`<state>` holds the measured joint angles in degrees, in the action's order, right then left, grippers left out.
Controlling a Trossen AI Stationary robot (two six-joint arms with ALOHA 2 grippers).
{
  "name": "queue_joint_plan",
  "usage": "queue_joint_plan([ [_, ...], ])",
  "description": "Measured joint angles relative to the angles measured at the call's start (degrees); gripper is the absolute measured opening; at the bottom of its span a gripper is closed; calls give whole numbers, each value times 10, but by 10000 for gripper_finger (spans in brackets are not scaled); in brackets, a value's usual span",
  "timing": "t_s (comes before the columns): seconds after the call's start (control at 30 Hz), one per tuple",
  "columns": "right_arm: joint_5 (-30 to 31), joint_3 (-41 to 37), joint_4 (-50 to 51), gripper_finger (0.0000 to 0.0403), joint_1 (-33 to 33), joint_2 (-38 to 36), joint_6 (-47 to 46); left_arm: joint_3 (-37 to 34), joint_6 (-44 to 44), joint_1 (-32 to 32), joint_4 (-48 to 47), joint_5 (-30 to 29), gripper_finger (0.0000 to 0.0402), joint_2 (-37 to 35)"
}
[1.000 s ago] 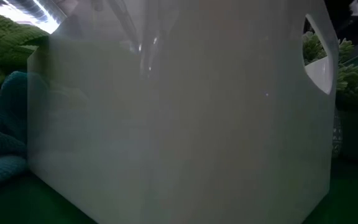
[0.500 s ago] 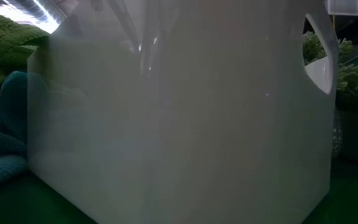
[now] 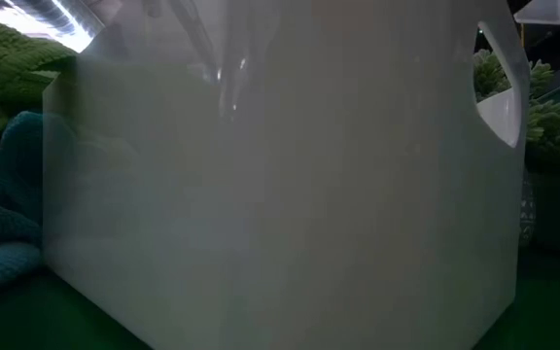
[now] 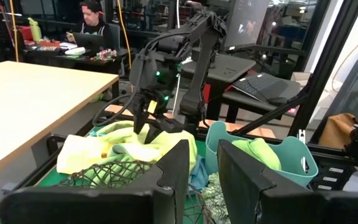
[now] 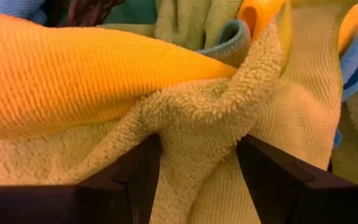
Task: Sort microfiber towel by color & place in baskets
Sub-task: Put the green microfiber cloth into the blue bin
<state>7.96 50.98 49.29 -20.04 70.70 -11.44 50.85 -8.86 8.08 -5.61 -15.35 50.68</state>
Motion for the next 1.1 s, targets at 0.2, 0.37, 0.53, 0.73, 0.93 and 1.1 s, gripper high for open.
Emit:
queue_joint_plan([
  [0.2, 0, 0, -3, 162, 1, 0, 3, 0, 0, 0, 0, 0, 79, 0],
  [0.37, -1, 0, 0, 60, 1, 0, 18, 0, 0, 0, 0, 0, 79, 0],
  [0.53, -4, 4, 13, 15, 1, -2, 27, 0, 0, 0, 0, 0, 79, 0],
  [0.73, -29, 70, 92, 5, 2, -15, 28, 0, 0, 0, 0, 0, 79, 0],
  [0.93, -51, 178, 144, 3, 3, -50, 19, 0, 0, 0, 0, 0, 79, 0],
  [1.1, -70, 280, 168, 3, 3, -80, -15, 0, 0, 0, -3, -4, 79, 0],
])
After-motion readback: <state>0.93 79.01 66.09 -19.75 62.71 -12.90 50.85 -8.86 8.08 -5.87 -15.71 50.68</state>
